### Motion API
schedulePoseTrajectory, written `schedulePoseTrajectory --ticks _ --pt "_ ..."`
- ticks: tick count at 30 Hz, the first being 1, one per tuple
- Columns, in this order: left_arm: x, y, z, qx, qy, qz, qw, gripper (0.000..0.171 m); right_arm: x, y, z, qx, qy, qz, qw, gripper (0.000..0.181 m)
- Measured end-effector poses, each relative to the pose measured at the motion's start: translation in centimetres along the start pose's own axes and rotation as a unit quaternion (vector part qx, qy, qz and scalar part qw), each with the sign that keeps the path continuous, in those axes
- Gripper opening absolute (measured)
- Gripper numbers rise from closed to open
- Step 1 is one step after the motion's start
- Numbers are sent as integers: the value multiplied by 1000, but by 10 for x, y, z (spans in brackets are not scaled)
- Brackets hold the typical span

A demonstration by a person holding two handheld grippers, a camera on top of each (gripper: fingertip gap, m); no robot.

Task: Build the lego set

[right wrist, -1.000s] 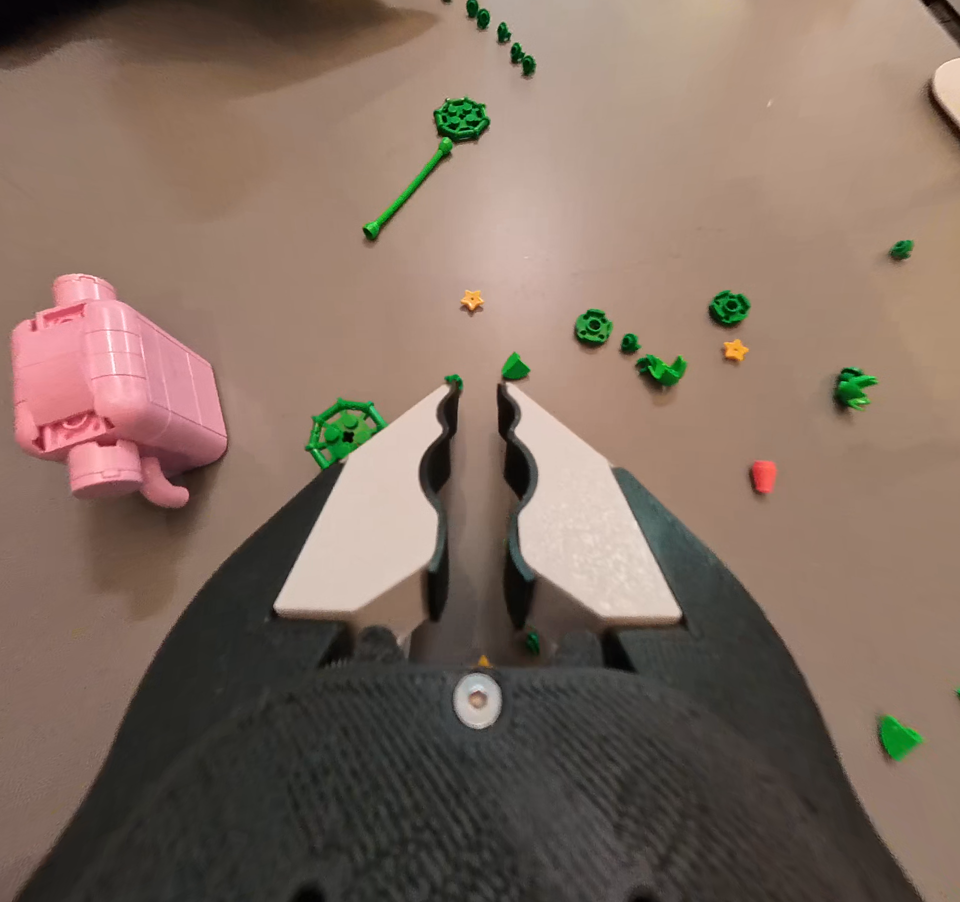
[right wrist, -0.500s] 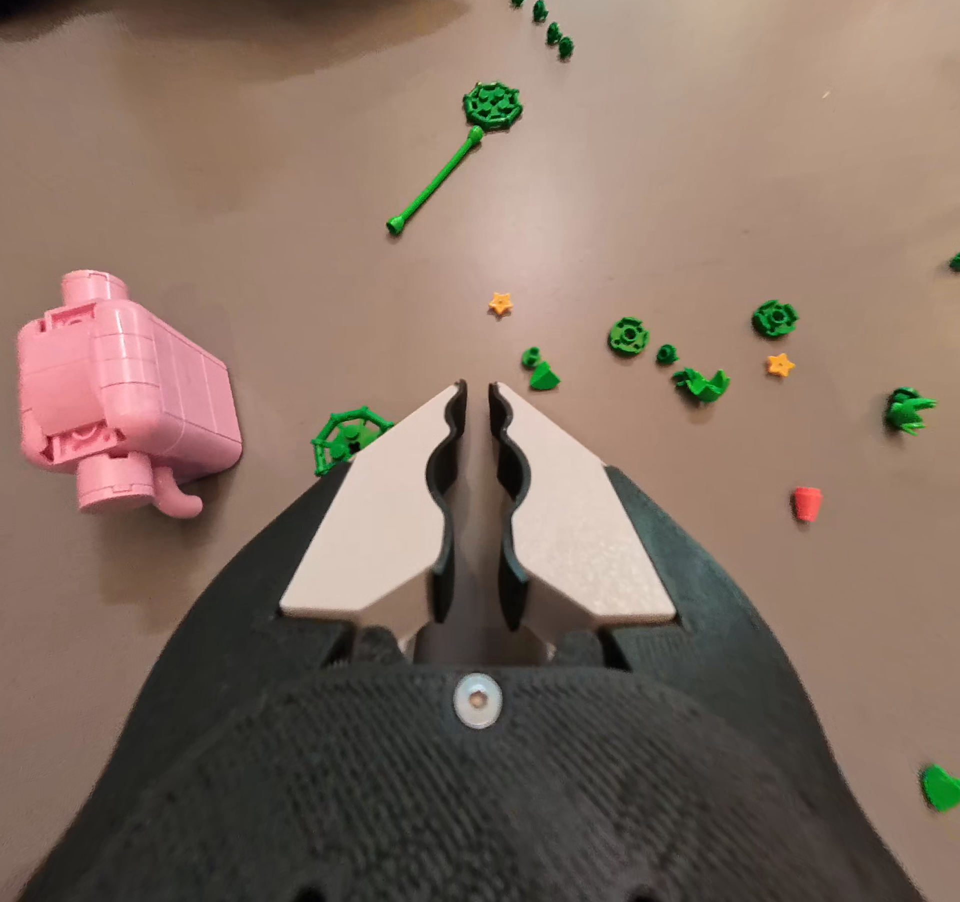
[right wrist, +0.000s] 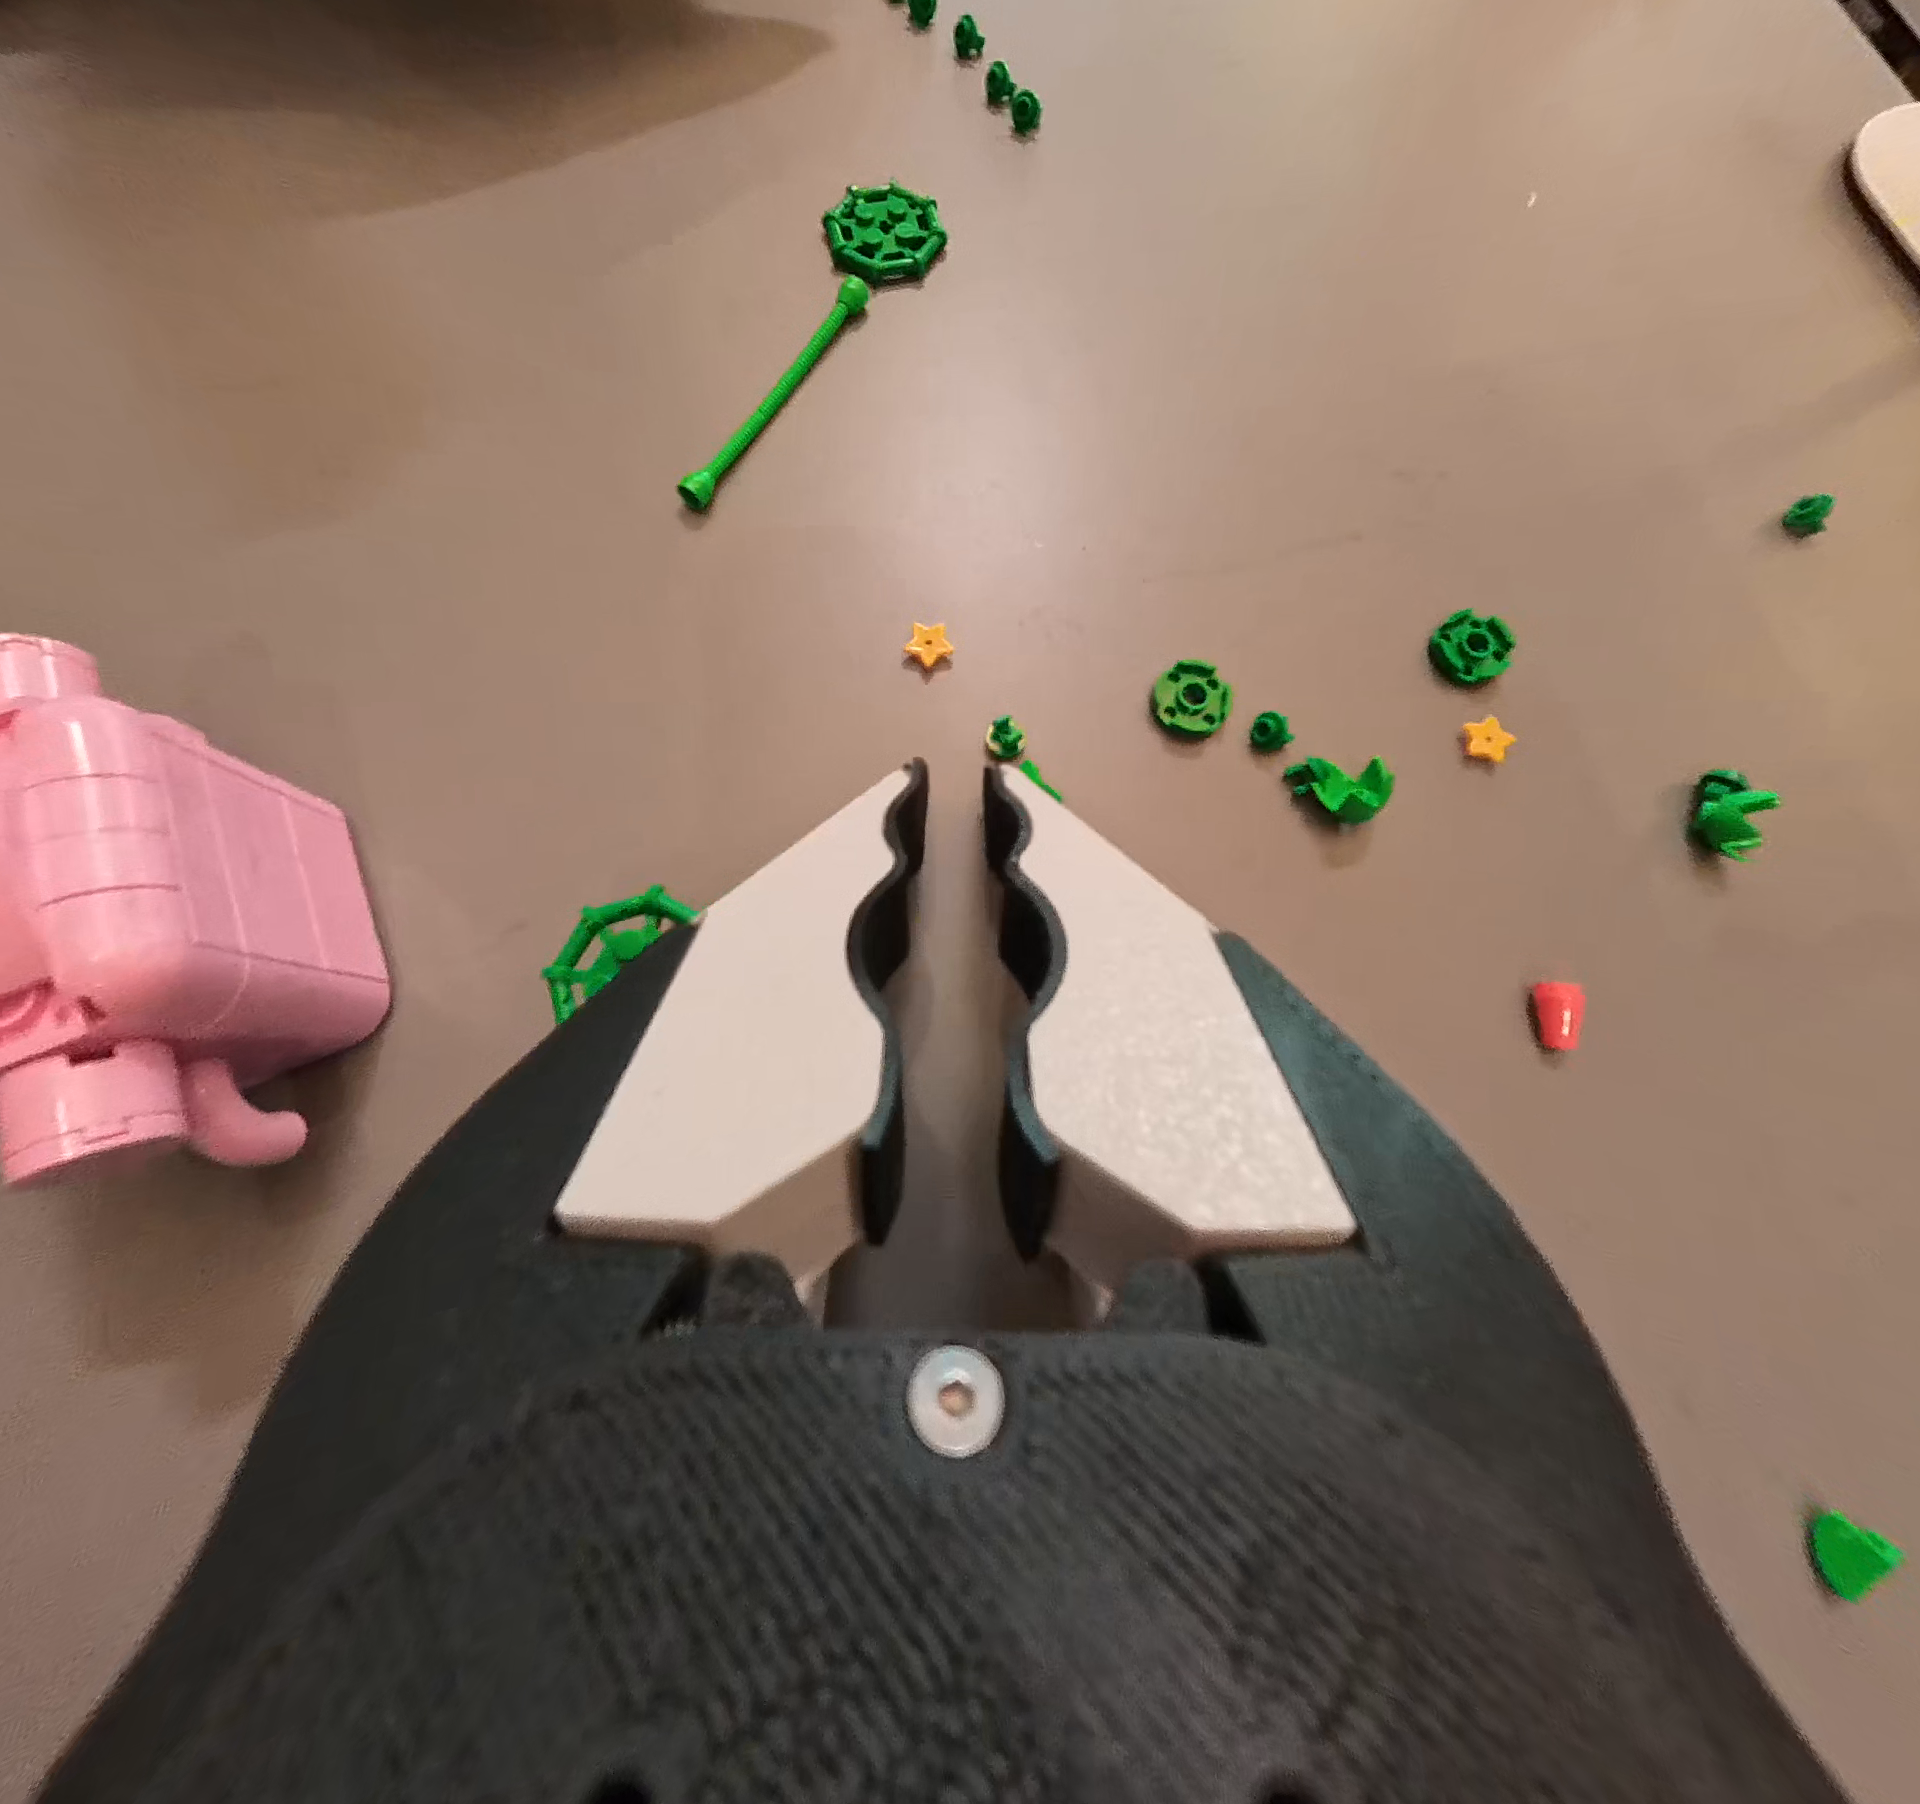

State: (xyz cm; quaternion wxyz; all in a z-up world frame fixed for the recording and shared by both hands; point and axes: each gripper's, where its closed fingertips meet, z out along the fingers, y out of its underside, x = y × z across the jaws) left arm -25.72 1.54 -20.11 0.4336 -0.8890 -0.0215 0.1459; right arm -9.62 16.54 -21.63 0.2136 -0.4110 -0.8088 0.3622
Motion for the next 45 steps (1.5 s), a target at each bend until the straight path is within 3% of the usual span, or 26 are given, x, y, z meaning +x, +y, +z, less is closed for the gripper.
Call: schedulePoseTrajectory --ticks 21,27,38,45 --pt "4 -2 2 -3 1 11 1000 0 31 4 -1 -10 76 27 997 13" --pt "4 -2 3 -4 2 11 1000 0 49 -4 -5 20 96 51 994 10" --pt "5 -2 3 -4 1 12 1000 0 62 -2 10 -20 129 29 991 3" --pt "5 -2 3 -3 1 13 1000 0 67 -1 10 -16 116 67 991 9"
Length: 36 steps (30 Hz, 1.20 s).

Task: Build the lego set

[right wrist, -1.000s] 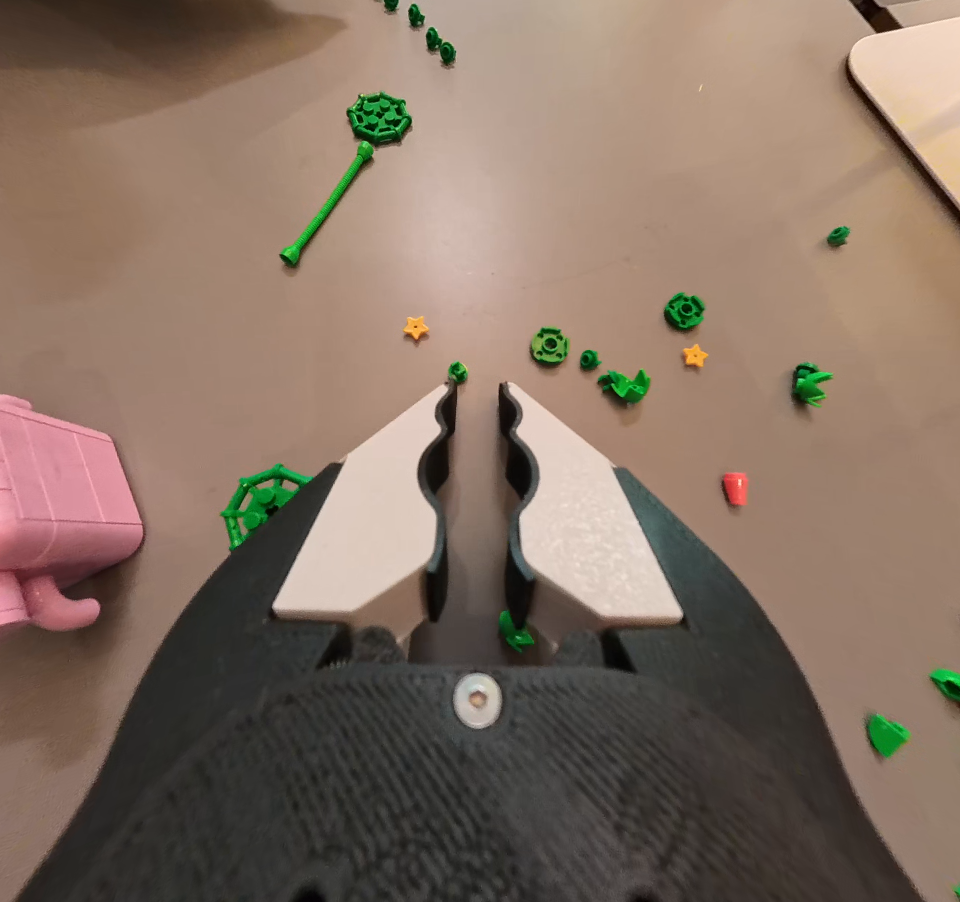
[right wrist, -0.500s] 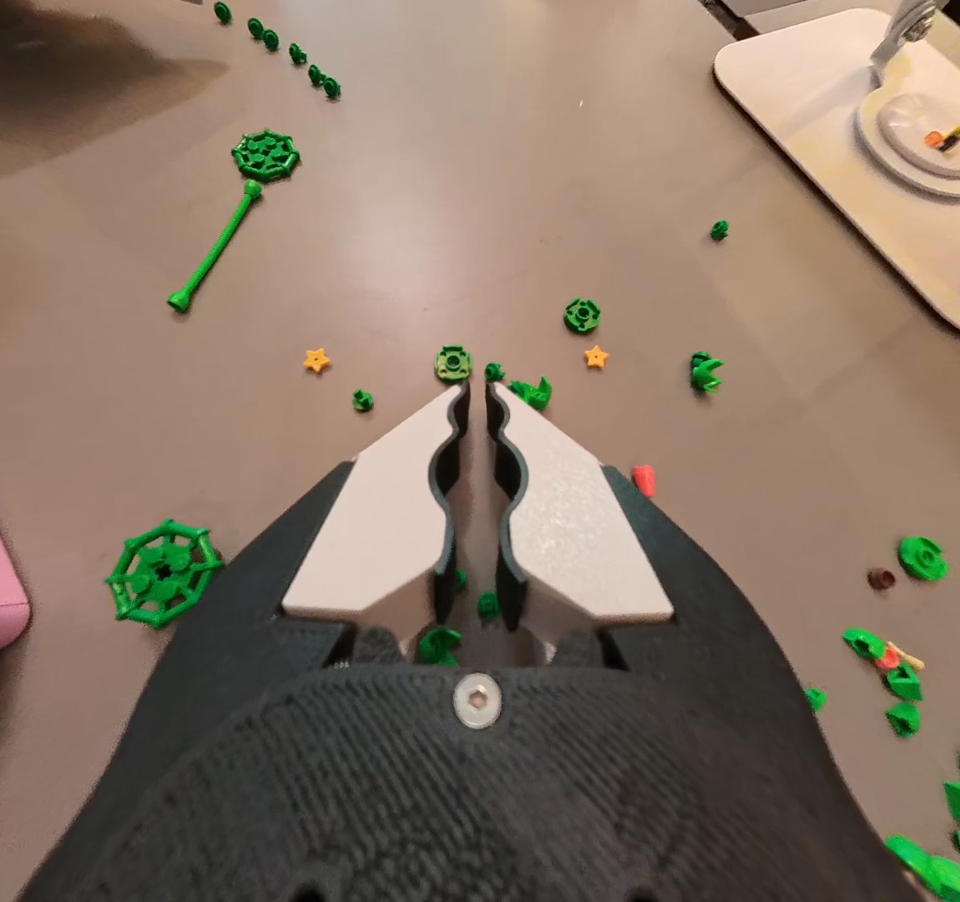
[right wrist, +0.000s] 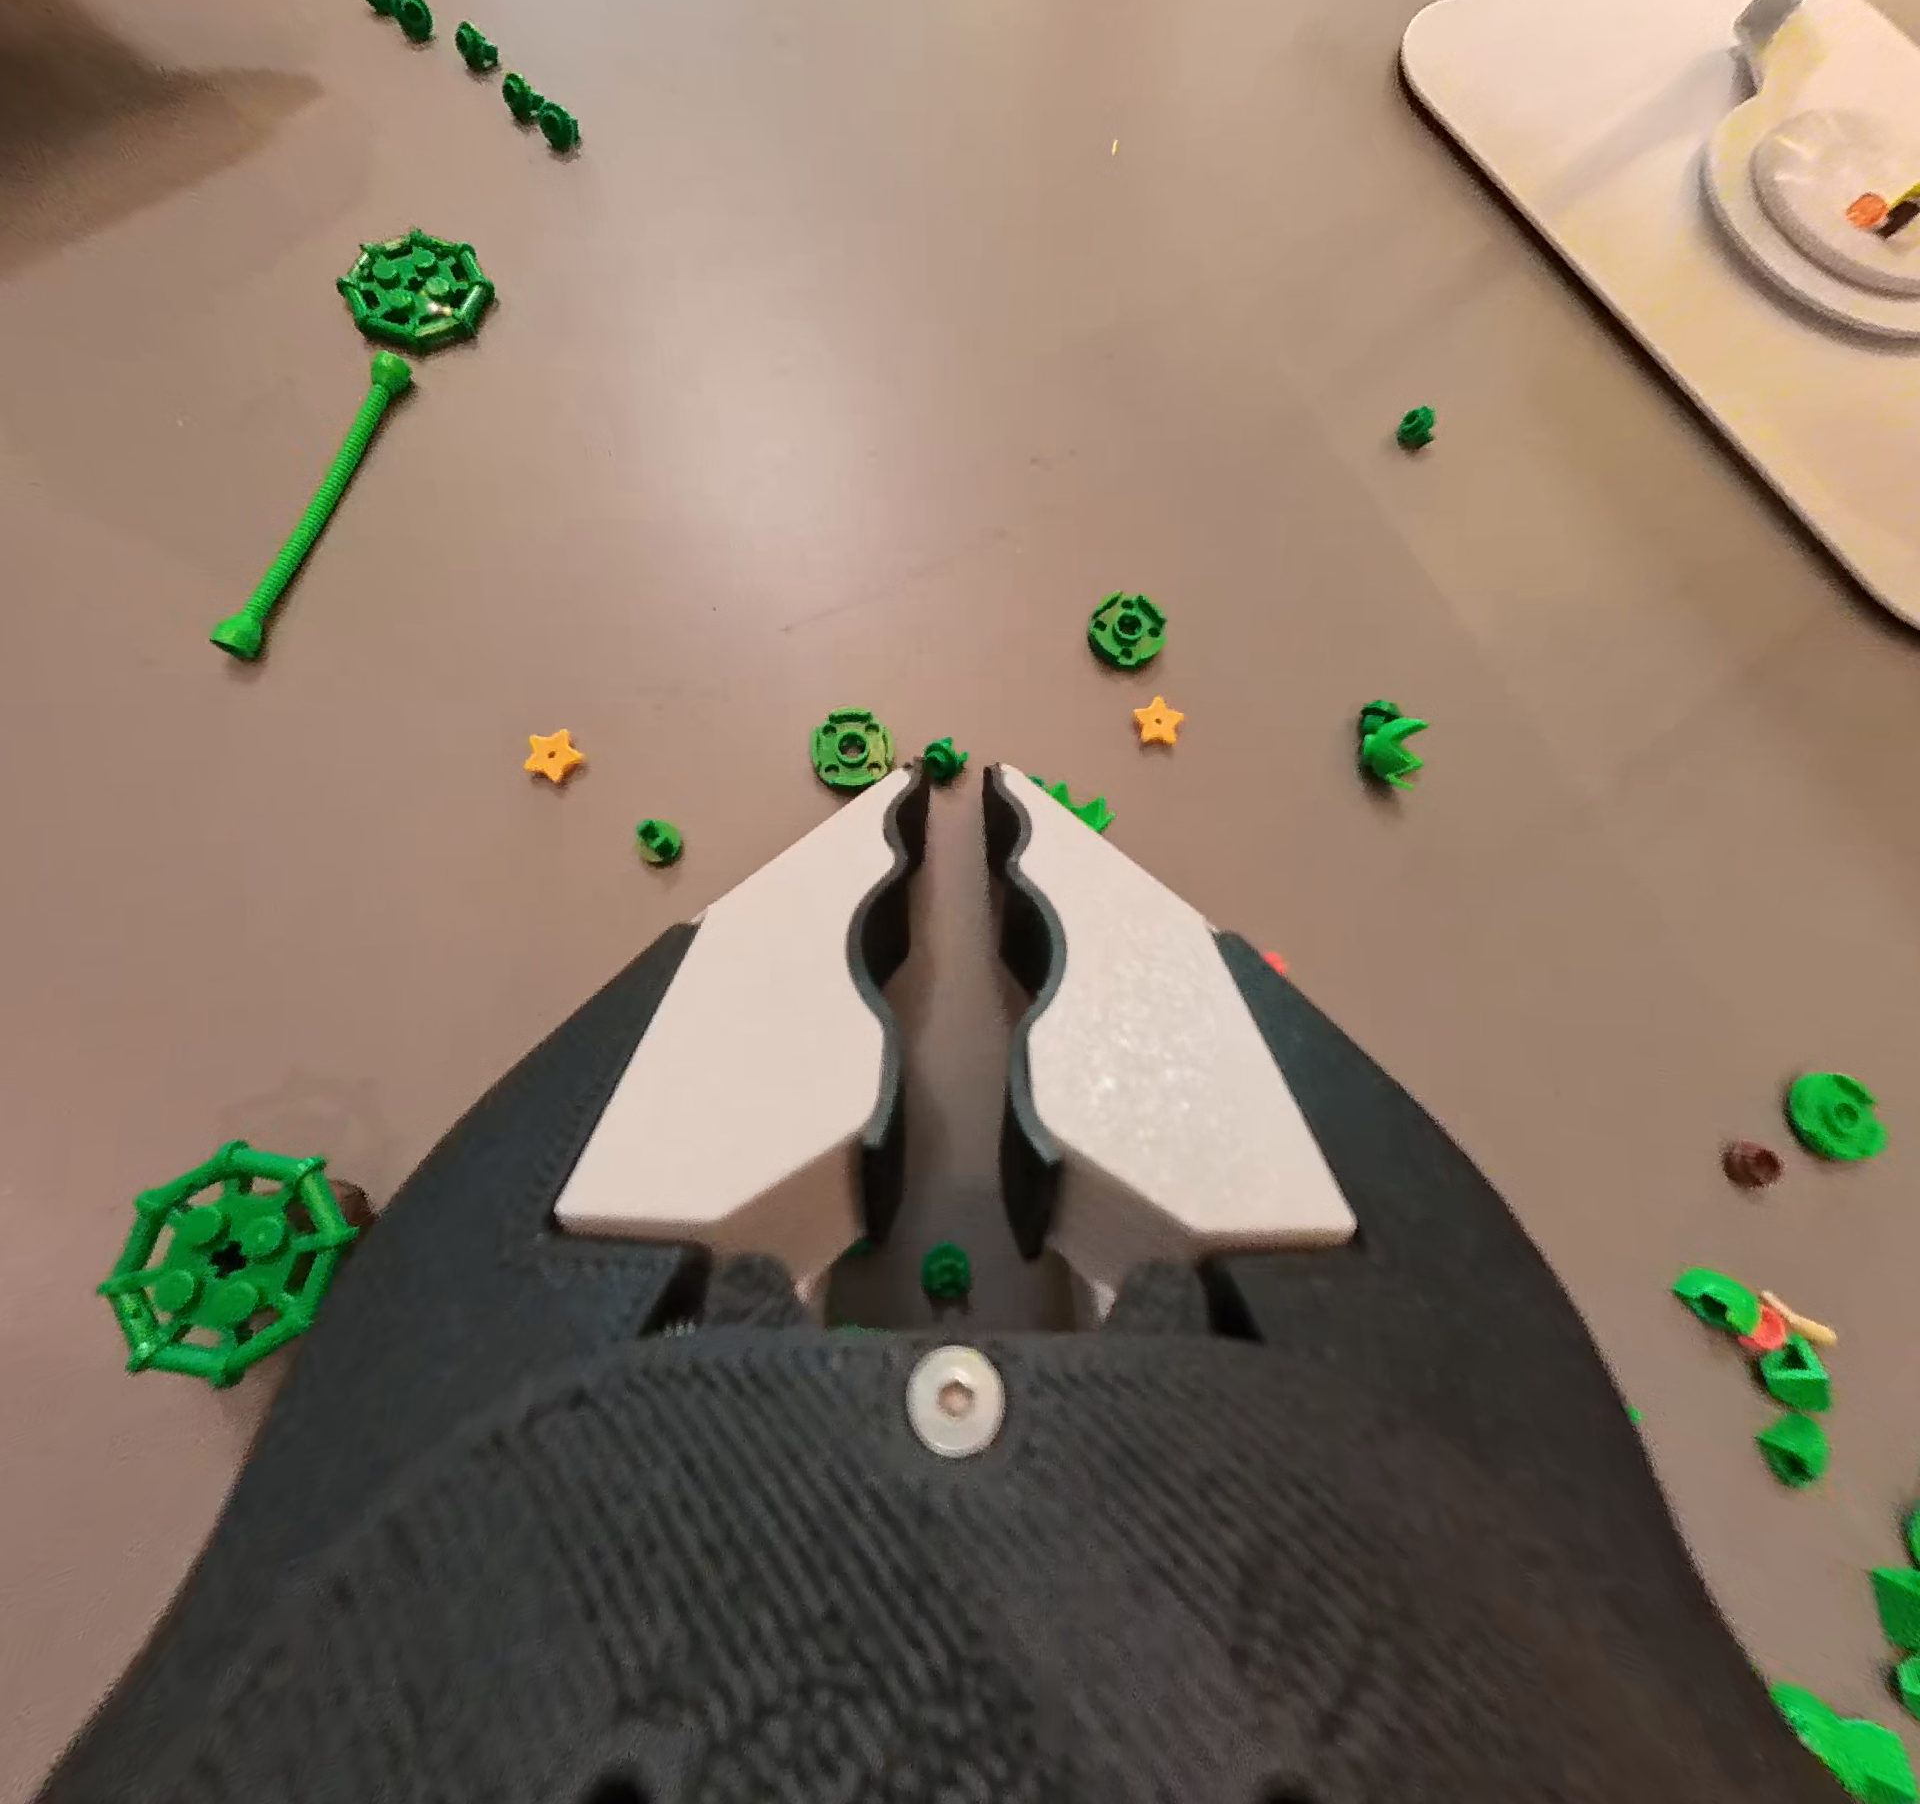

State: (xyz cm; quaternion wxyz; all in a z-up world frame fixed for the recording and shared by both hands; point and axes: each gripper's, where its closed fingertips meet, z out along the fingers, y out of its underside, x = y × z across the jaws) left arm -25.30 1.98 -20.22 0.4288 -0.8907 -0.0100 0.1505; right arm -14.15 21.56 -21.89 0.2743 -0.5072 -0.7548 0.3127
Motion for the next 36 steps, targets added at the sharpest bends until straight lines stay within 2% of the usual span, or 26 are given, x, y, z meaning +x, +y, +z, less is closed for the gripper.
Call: schedulePoseTrajectory --ticks 14,17,20,24,26,30,36 --pt "0 0 0 0 0 1 1000 0 -1 -7 4 7 14 -29 999 4" --pt "0 0 0 1 -1 0 1000 0 -7 -23 1 29 6 -45 999 5" --pt "-1 0 0 2 0 -2 1000 0 -22 -55 4 49 -23 -90 994 4" --pt "-4 -2 -3 10 -7 -8 1000 0 -56 -97 33 49 -97 -155 982 5" --pt "-7 -3 -5 15 -11 -12 1000 0 -70 -108 56 33 -133 -173 975 5" --pt "-11 -4 -8 26 -14 -22 999 0 -81 -104 93 -20 -166 -188 968 5" --pt "-15 -7 -12 43 -10 -47 998 0 -80 -101 105 -38 -166 -193 966 5"
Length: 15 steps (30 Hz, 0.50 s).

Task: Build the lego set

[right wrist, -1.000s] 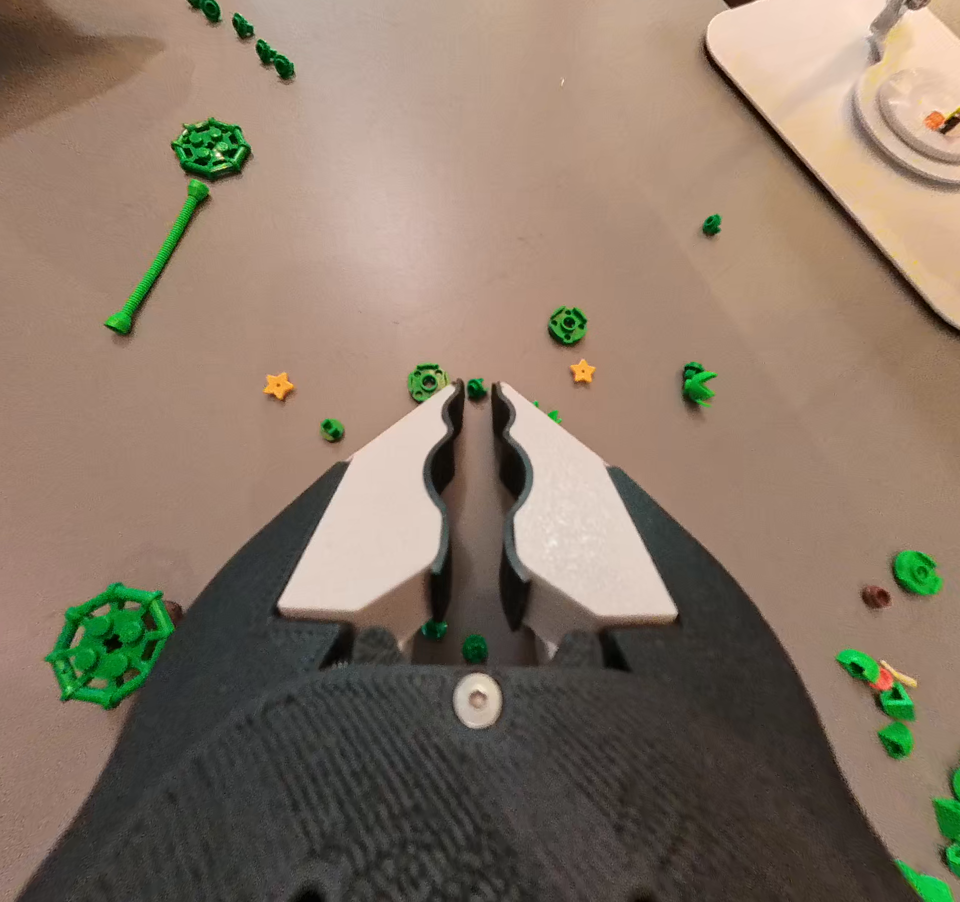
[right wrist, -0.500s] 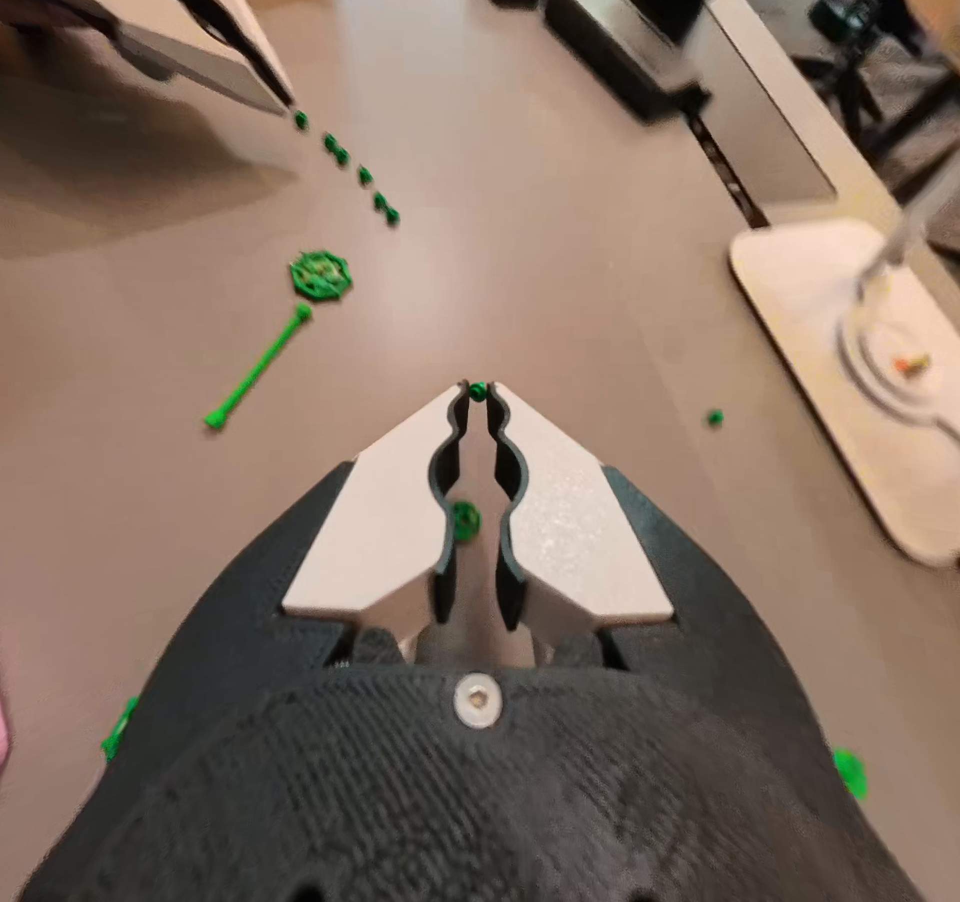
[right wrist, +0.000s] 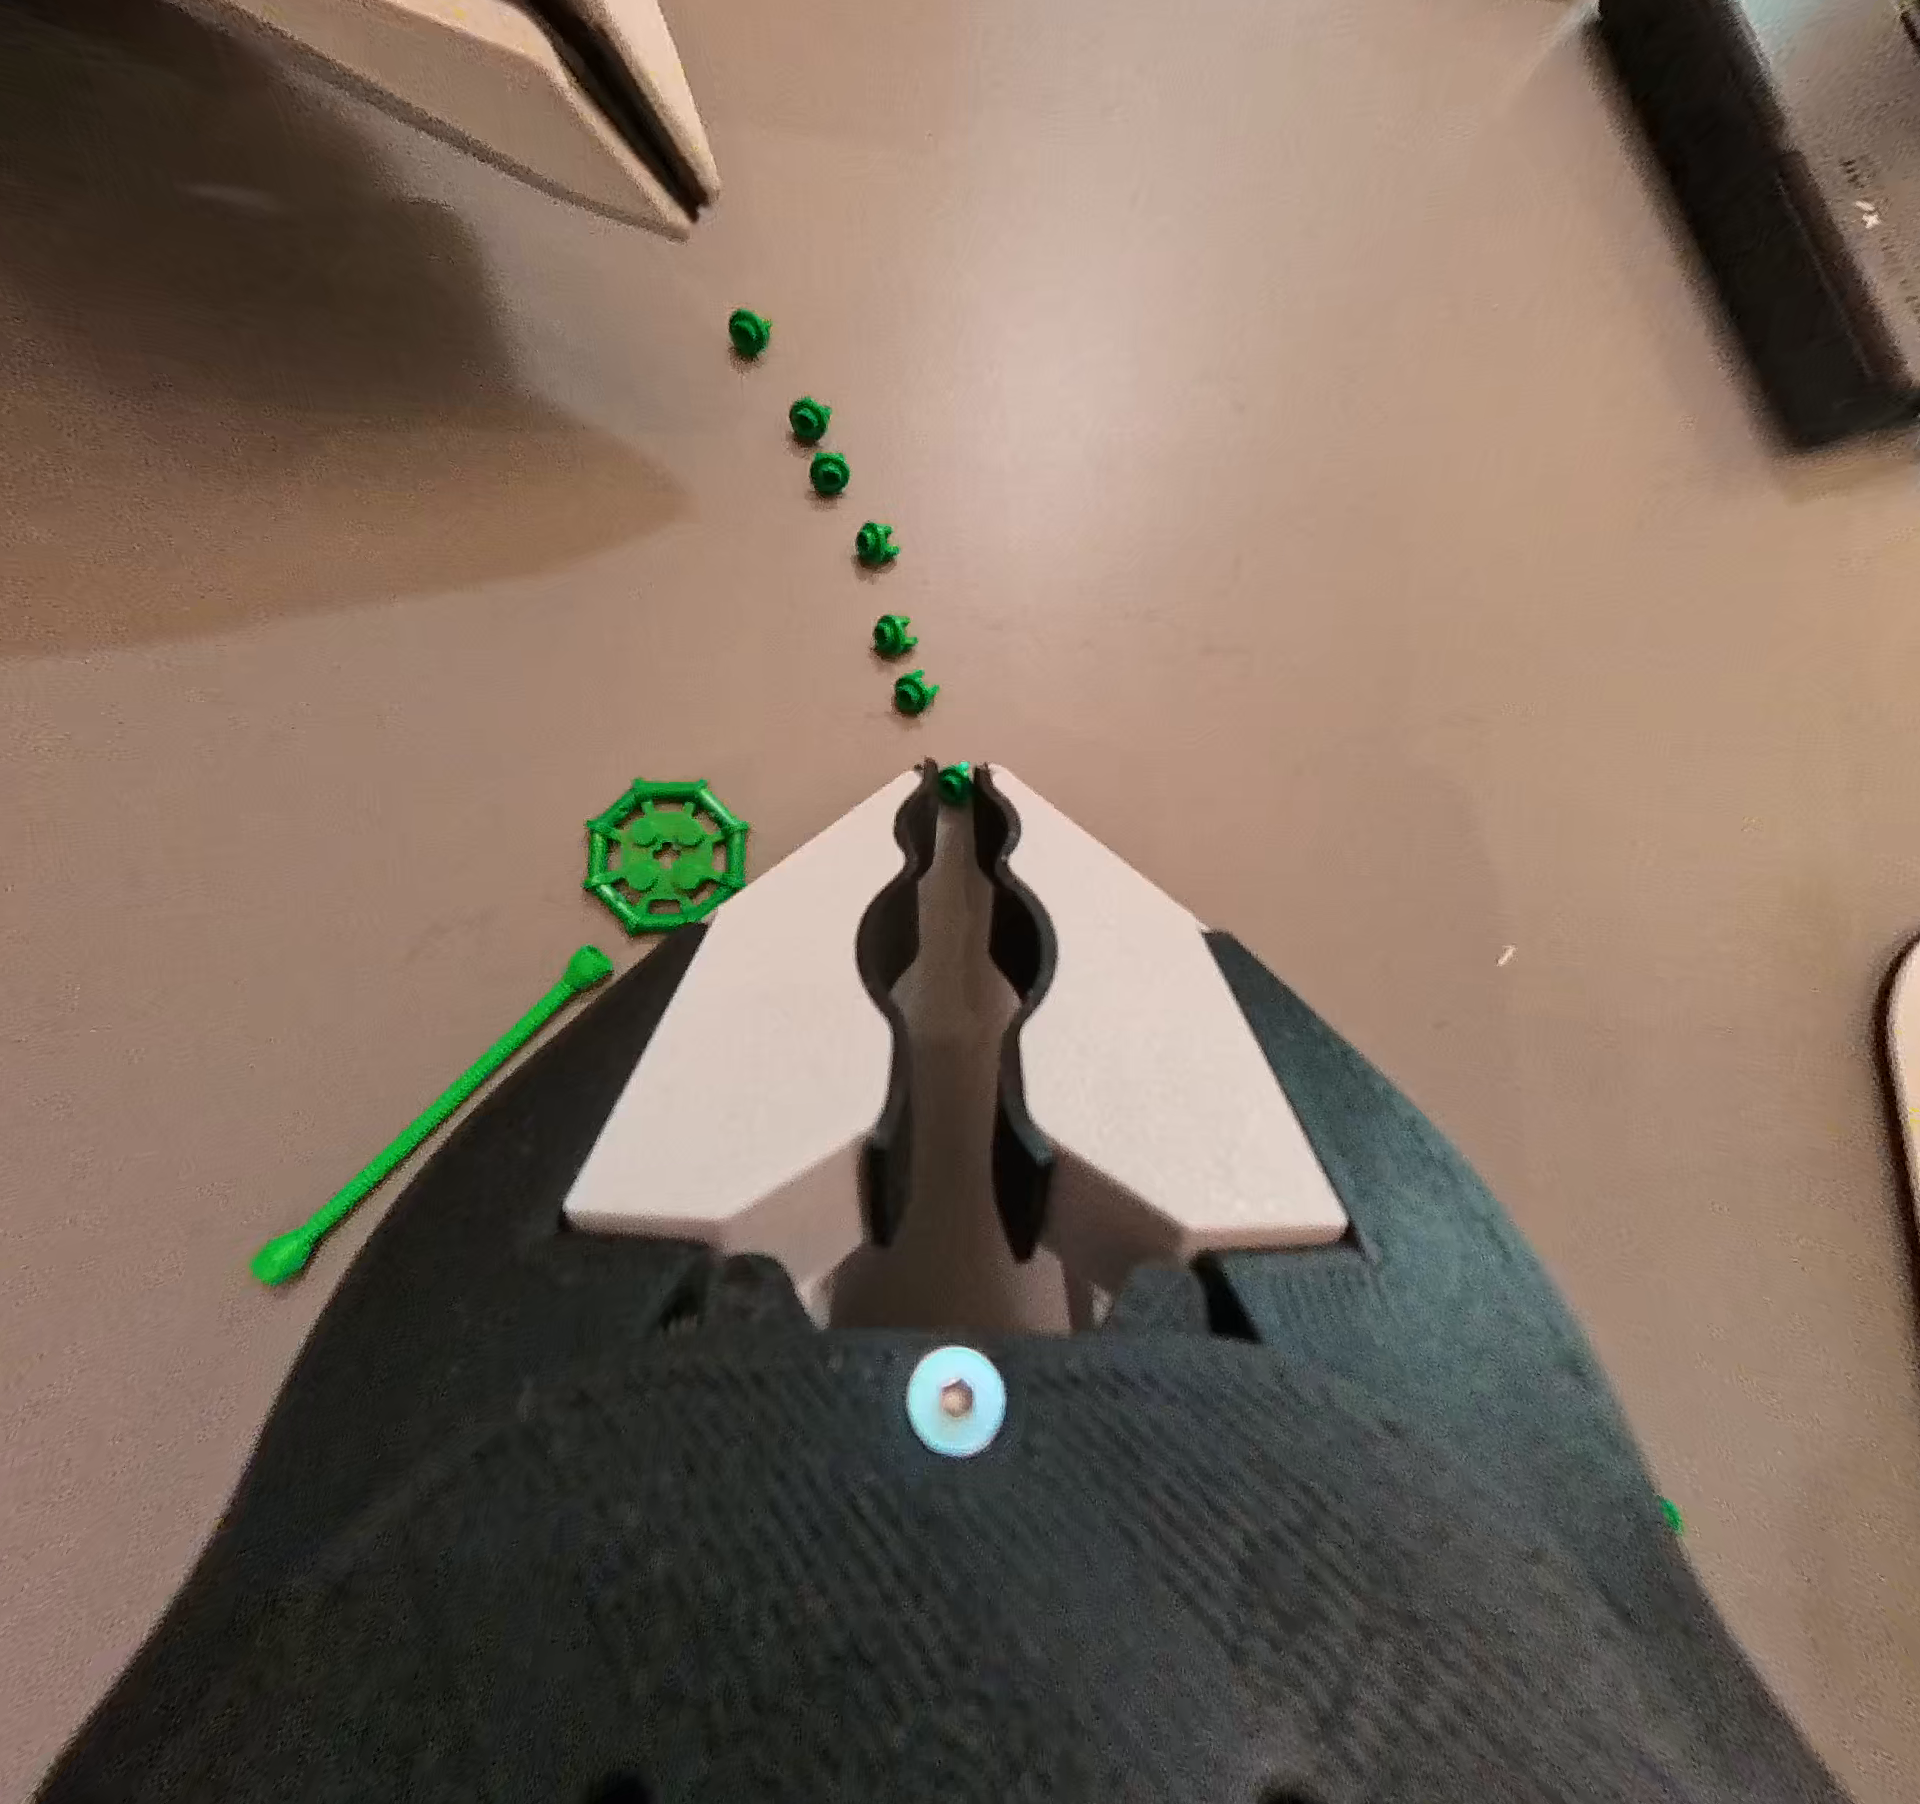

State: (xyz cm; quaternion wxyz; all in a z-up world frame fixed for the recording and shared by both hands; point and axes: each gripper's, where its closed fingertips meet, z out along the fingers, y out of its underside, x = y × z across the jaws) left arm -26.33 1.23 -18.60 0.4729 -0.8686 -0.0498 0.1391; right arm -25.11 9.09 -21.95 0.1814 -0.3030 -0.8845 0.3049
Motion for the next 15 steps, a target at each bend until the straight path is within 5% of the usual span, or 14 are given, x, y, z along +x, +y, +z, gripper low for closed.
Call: schedulePoseTrajectory --ticks 8,15 --pt "-8 0 -3 10 -5 -30 999 0 1 -5 -11 16 -1 10 1000 11" --pt "-9 2 -3 7 -7 -33 999 0 -1 1 -64 69 50 36 996 12"
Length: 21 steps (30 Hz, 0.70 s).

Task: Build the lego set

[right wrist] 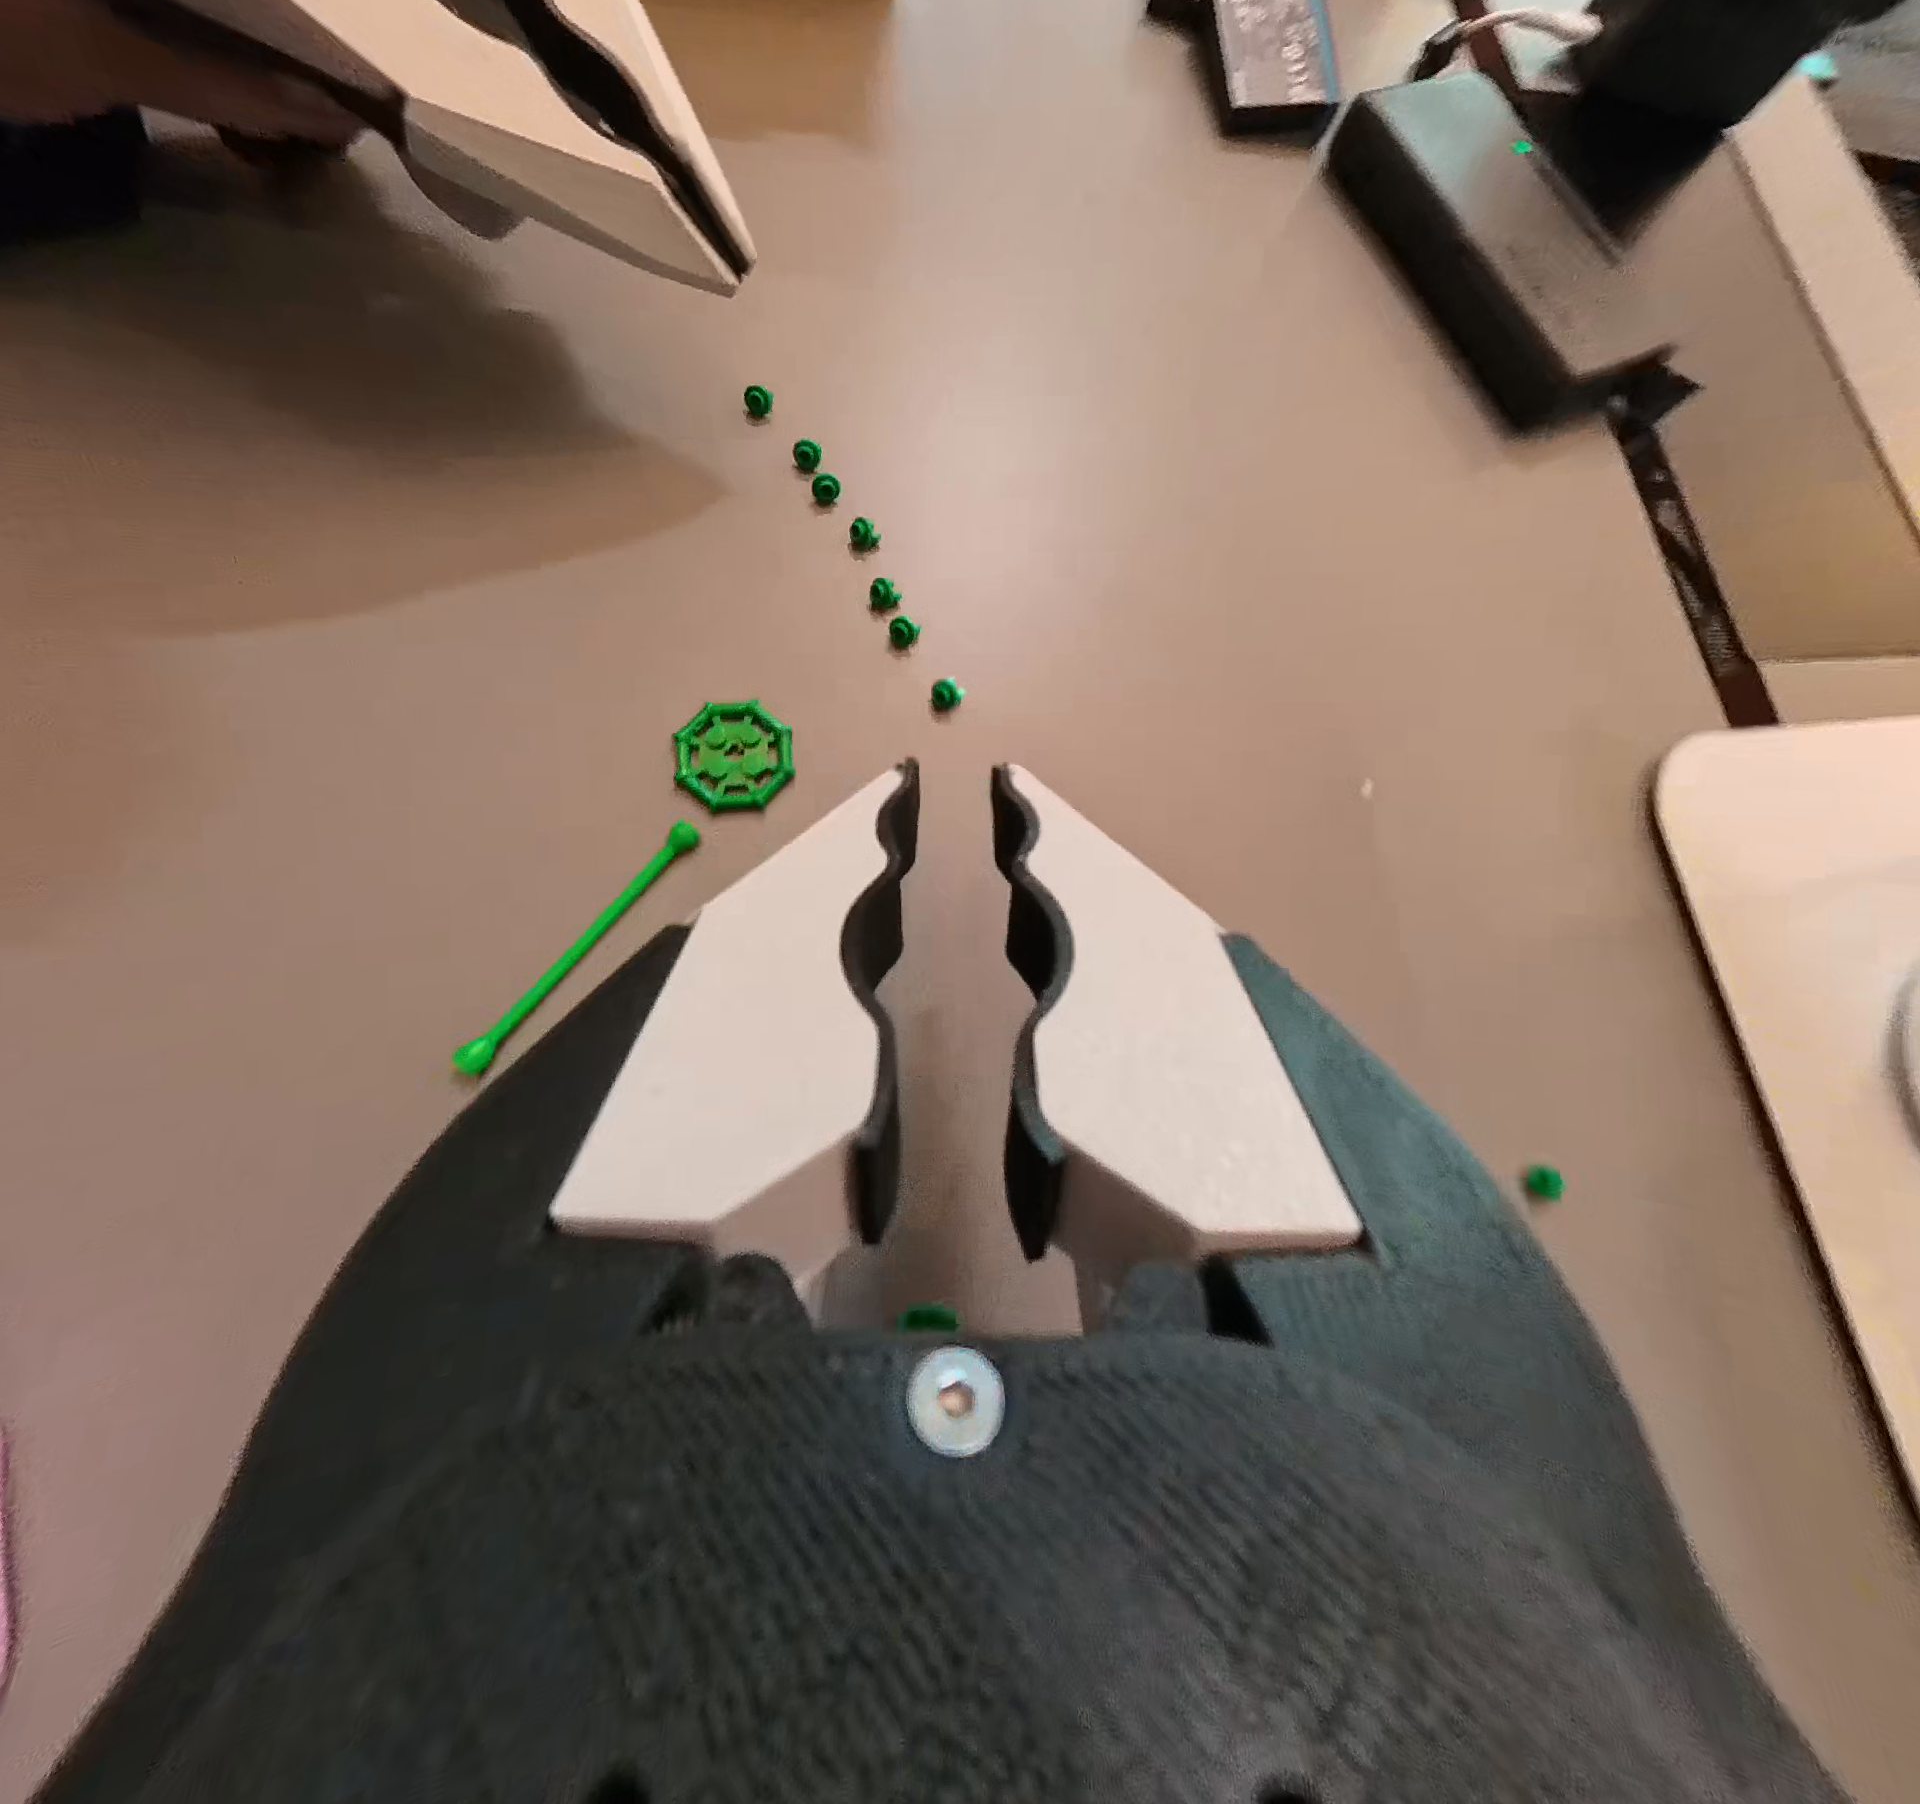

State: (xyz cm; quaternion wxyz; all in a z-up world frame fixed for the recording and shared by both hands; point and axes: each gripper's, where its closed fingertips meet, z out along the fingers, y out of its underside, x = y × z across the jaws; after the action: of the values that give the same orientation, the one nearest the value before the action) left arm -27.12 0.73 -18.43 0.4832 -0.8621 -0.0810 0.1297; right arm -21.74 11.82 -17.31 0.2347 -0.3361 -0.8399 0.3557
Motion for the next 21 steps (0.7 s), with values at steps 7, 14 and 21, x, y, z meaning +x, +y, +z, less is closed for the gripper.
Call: schedulePoseTrajectory --ticks 7,14,21 --pt "1 2 2 -8 -2 7 1000 0 -1 33 -50 47 44 60 996 8" --pt "2 2 2 -10 -3 11 1000 0 -14 80 -74 -21 -1 62 998 12" --pt "3 3 3 -14 -2 16 1000 0 -35 88 -82 -6 -59 83 995 9"
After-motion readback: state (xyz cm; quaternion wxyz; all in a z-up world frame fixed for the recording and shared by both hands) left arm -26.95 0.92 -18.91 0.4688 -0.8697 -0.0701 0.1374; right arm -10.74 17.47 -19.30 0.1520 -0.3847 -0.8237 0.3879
